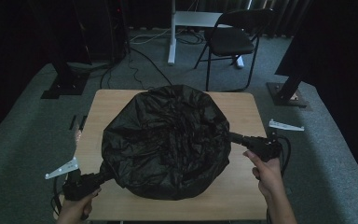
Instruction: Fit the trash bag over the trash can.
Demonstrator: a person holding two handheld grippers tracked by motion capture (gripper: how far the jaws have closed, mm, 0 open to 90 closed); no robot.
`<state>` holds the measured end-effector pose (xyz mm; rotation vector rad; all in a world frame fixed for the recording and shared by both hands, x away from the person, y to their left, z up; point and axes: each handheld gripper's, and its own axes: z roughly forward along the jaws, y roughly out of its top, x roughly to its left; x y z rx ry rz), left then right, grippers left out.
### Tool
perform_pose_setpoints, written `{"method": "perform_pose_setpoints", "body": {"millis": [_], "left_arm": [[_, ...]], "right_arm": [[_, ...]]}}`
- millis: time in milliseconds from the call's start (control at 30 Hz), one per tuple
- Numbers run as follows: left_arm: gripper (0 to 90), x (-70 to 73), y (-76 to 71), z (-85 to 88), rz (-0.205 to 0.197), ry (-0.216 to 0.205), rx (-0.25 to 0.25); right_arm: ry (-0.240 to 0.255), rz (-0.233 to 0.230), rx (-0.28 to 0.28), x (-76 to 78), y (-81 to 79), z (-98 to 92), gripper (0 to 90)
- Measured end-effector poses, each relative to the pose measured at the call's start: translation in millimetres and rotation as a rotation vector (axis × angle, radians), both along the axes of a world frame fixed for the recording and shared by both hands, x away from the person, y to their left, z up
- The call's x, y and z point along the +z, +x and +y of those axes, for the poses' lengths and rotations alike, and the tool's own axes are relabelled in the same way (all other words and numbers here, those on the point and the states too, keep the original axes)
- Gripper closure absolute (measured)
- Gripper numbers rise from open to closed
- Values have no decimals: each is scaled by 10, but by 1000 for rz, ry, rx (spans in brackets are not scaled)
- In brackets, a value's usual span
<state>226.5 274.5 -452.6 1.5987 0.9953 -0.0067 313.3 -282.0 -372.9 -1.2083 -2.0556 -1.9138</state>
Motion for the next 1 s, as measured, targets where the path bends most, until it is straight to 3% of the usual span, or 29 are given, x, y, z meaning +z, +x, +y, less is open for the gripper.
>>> {"method": "perform_pose_setpoints", "body": {"millis": [333, 433, 700, 833, 933, 1000], "left_arm": [[896, -306, 50, 20, 99, 85, 3], [896, -407, 83, 34, 135, 85, 0], [896, -597, 97, 17, 198, 134, -30], [896, -665, 95, 21, 215, 166, -32], [896, -712, 96, 23, 229, 170, -31], [896, -734, 96, 23, 234, 174, -31]], "right_arm": [[-266, -40, -55, -74, -70, 221, 900], [-293, -40, -64, -134, -62, 257, 900], [-321, 29, -69, -463, -21, 283, 900], [-326, 75, -76, -697, 43, 278, 900], [-312, 81, -79, -852, 92, 280, 900], [-342, 75, -87, -933, 115, 303, 900]]}}
